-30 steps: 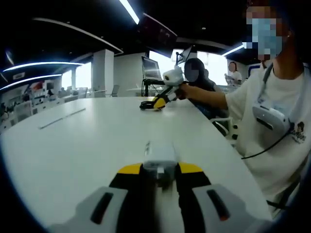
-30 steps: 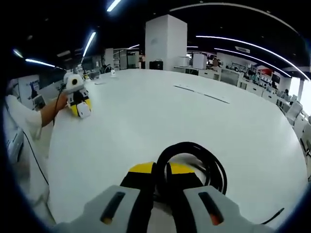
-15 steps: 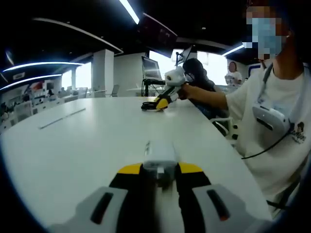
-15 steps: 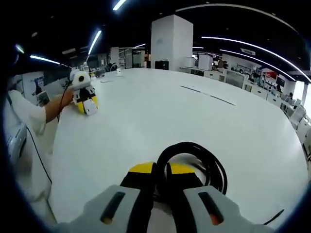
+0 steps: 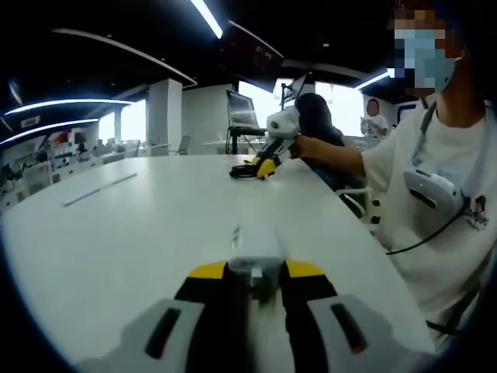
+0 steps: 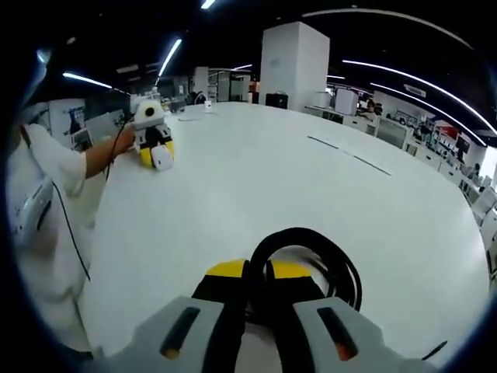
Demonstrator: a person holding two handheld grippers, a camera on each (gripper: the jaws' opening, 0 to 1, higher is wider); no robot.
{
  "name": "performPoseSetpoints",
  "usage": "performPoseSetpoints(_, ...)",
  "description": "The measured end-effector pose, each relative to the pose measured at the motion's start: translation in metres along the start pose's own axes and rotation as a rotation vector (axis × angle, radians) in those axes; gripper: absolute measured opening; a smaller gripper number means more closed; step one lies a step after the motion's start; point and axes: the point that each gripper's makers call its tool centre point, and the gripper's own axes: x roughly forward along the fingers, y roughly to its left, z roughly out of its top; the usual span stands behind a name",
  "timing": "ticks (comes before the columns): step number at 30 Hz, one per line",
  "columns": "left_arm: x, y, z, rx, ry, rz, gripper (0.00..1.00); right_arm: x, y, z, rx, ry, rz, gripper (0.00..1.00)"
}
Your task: Plug the desk Type‑C cable into the charger adapter.
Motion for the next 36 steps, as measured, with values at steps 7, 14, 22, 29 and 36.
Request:
performPoseSetpoints(7,-0.001,0.001,0.0,0.0,0.0,0.001,0.25,-0.003,0.007,-0.005,-0.036,0.013,0.036,0.1)
performPoseSetpoints(14,-0.001,0.002,0.0,0.001,0.0,0.001,0.25,-0.006,0.011,-0.008,-0.045,0.011,0.059,0.12)
performPoseSetpoints(22,-0.001,0.003,0.001,0.0,0.0,0.001,0.25,-0.01,0.011,-0.007,-0.04,-0.005,0.067,0.12)
performPoseSetpoints(29,0.0,0.003,0.001,0.0,0.001,0.0,0.25,-0.014,0.012,-0.007,-0.036,-0.004,0.072,0.12)
performPoseSetpoints(36,-0.001,0.004,0.001,0.0,0.001,0.0,0.25,-0.019,0.004,-0.004,-0.033,-0.019,0.041,0.2)
